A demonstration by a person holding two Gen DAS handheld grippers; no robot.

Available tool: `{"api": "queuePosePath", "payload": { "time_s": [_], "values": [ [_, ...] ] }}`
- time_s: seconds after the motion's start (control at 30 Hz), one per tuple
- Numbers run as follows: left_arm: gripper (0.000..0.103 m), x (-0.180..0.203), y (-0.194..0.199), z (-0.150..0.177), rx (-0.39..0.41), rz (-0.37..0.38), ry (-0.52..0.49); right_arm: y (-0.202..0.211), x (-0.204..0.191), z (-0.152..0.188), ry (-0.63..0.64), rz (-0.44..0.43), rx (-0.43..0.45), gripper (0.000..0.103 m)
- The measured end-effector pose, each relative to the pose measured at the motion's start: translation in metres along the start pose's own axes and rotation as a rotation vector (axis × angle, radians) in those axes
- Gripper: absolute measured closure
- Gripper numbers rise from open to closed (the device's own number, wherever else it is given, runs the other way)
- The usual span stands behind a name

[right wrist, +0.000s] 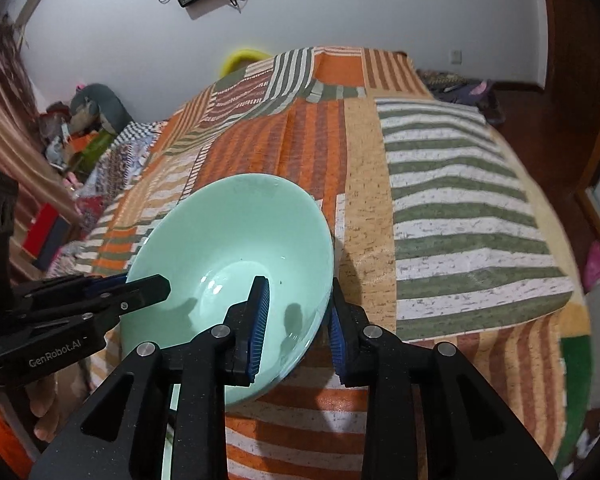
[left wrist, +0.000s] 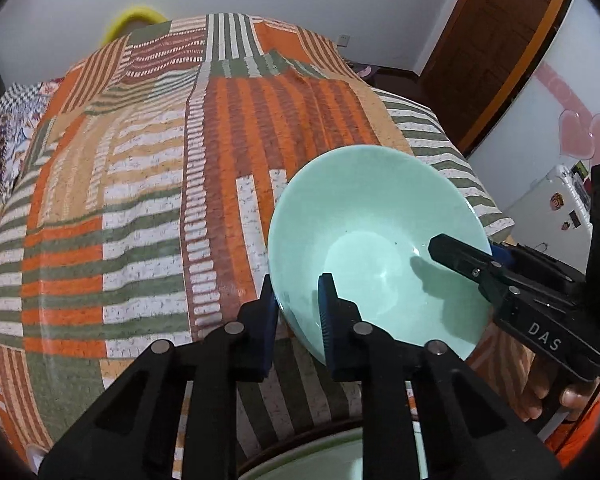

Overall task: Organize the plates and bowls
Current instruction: 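Lift the mint-green bowl with the right gripper and carry it over the bowl stack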

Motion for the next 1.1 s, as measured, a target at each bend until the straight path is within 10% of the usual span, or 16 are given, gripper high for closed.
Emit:
{"api": "queuePosePath", "payload": {
  "time_s": [1.1],
  "values": [
    [0.085, -0.027, 0.205, 0.030, 0.278, -0.015, -0.022, 0.104, -0.119, -0.005, 0.087, -0.103, 0.195, 0.078]
  ]
}}
Point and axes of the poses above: each gripper's, at about its wrist camera, not at the fingertips, and y roughly against the way its jaws point, x to its right, z to its underside, the point moved 7 cm from there along -y, roughly the way its jaws point, and after that the axes turned 9 degrees about x, right-handed, at the moved point
